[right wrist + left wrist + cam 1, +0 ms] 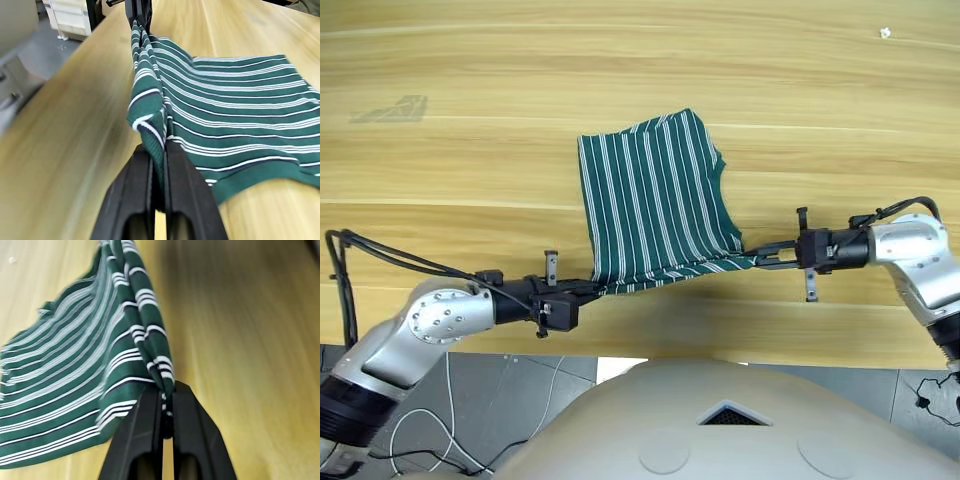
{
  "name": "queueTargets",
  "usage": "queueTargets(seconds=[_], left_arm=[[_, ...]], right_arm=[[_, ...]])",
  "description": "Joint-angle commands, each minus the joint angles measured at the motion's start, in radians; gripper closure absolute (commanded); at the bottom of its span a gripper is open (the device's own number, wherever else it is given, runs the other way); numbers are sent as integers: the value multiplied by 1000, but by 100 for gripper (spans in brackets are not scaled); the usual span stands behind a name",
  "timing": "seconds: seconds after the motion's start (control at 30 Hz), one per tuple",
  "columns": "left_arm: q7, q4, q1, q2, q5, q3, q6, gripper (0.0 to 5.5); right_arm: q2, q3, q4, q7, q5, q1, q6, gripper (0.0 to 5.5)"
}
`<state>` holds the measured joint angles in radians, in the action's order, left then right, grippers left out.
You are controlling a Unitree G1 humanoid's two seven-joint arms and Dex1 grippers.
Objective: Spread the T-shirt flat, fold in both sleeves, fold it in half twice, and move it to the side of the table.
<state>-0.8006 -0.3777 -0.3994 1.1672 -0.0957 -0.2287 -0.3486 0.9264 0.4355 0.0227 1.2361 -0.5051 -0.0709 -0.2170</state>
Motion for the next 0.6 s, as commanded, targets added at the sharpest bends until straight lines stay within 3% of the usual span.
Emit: queueTargets(seconds=[0.03,0.23,0.37,0.47,0.6], left_arm=[[-76,-77,-58,34,-102,60,66,543],[-155,-249,-322,59,-198,198,133,543],[-205,-343,-414,43,-291,311,196,543],[-235,-368,-341,37,-391,381,260,543],[-263,-227,-114,18,-381,339,329,543]], right_arm=[[74,-81,111,81,-104,32,165,548],[205,-210,333,196,-246,163,370,548],[218,-276,426,210,-277,169,447,548],[188,-294,431,200,-247,122,477,548],[78,-237,305,156,-113,-35,467,548]])
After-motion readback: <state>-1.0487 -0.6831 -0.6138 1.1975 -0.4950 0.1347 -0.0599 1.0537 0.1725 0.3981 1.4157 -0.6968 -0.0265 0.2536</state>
